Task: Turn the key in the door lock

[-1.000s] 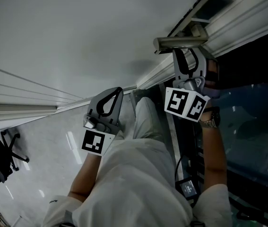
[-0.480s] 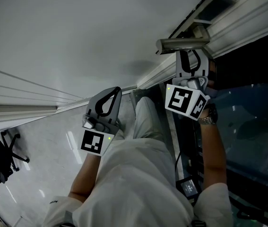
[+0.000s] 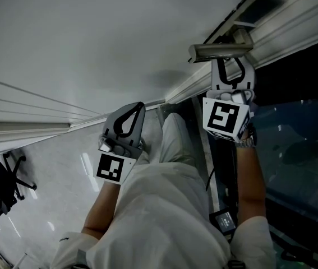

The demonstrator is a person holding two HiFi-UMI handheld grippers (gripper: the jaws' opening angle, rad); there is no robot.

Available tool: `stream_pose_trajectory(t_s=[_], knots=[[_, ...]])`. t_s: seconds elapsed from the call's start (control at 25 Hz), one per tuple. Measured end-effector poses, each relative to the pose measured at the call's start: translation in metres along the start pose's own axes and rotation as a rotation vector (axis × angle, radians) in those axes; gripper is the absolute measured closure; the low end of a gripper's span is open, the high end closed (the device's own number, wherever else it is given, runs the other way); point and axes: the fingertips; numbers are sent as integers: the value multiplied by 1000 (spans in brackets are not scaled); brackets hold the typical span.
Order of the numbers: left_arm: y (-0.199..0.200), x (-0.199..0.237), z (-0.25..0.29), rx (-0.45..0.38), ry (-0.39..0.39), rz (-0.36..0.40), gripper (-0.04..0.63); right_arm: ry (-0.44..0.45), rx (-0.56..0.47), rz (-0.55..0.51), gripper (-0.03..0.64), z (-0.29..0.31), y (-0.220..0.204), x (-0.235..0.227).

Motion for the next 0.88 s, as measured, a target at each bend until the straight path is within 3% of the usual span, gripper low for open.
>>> stream_pose_trajectory(t_s=[0.4,0.6,0.72,0.88], knots=[[-5,6,-9,28,34,10,592,-18,-74,50,502,-7,8,1],[-7,4,-12,45,36,26,592,-11,-143,175,499,-31,7,2],[-9,3,-14,57,35,31,592,20,-183,263,499,-47,7,8],[-15,-8,-11,79,7,46,592,102,-179,253,499,-69,-5,28]])
Point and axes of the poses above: the fingertips, and each gripper's own axes: z forward along the fingers, x to its left, y out of its top, and after that the axes turned 6 degrees about x, right-handed
